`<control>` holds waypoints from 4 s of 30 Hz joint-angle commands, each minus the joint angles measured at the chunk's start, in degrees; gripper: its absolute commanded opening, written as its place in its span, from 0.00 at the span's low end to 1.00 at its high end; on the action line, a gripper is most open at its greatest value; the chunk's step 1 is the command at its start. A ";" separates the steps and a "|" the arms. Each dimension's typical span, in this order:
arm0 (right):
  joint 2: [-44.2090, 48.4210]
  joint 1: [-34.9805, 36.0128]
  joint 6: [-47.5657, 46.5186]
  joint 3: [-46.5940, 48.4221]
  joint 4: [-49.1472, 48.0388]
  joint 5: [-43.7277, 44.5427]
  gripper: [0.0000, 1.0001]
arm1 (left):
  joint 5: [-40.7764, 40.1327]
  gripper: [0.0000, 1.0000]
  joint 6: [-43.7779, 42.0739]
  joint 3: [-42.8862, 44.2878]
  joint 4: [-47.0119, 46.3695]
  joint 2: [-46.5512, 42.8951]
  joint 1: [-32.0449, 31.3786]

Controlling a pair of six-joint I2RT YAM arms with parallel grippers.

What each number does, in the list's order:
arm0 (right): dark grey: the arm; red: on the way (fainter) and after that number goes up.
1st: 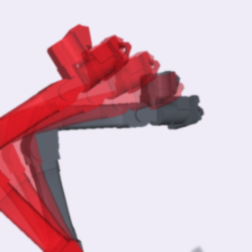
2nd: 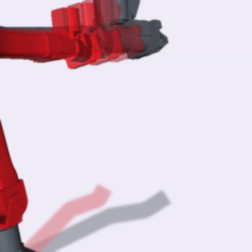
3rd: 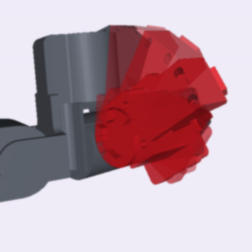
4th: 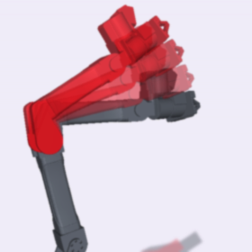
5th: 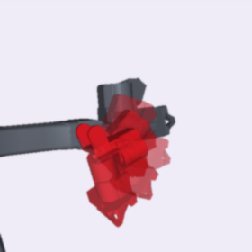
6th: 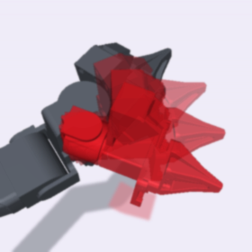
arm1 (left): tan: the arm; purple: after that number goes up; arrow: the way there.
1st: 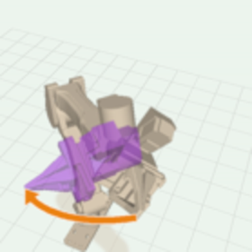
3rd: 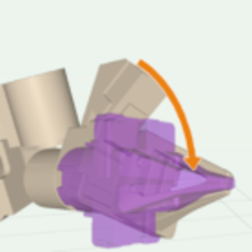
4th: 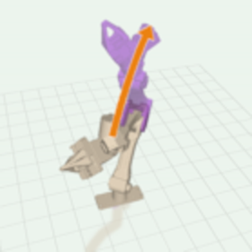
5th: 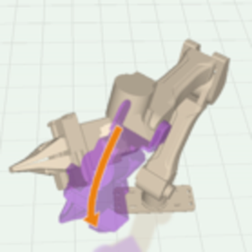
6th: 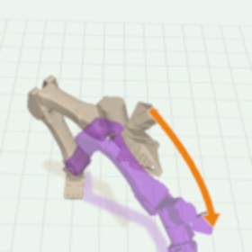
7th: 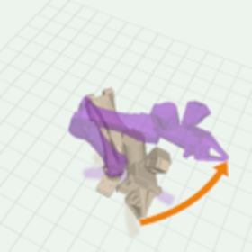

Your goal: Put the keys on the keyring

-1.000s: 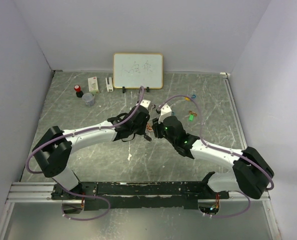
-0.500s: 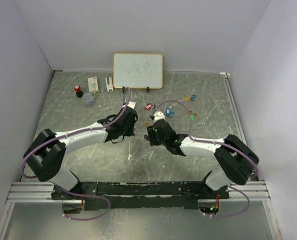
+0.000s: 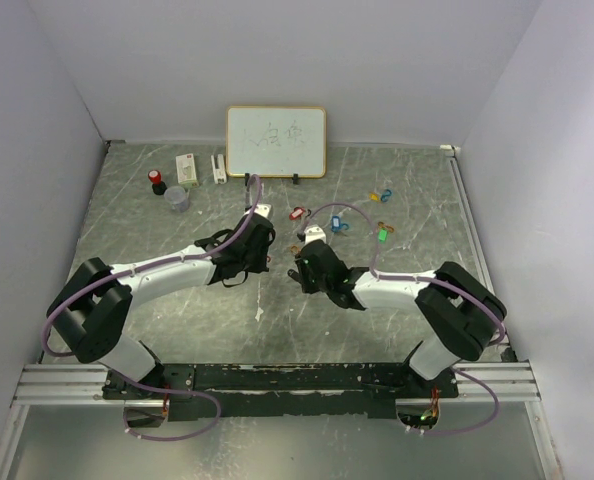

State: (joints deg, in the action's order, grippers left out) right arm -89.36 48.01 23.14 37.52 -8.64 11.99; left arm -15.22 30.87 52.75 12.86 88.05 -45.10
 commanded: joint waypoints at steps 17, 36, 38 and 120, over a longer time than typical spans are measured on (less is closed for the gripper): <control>9.00 0.25 -5.32 0.52 0.19 3.27 0.00 | 5.91 0.07 -2.97 -0.61 -3.98 -2.80 0.54; 17.73 0.29 -12.66 -1.62 -4.86 -1.85 0.00 | 18.49 0.07 -8.71 4.41 -8.49 -0.79 -1.70; 17.73 0.24 -12.68 -1.64 -5.12 -2.64 0.00 | 18.70 0.07 -8.65 4.71 -8.49 -0.46 -1.90; 20.73 0.25 -14.52 -4.34 -5.33 3.96 0.00 | 23.98 0.07 -10.17 4.33 -8.67 -1.88 -3.22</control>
State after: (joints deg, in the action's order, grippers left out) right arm -69.49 48.21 9.43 34.04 -13.08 14.26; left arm 6.85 21.39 57.56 5.96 88.05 -47.86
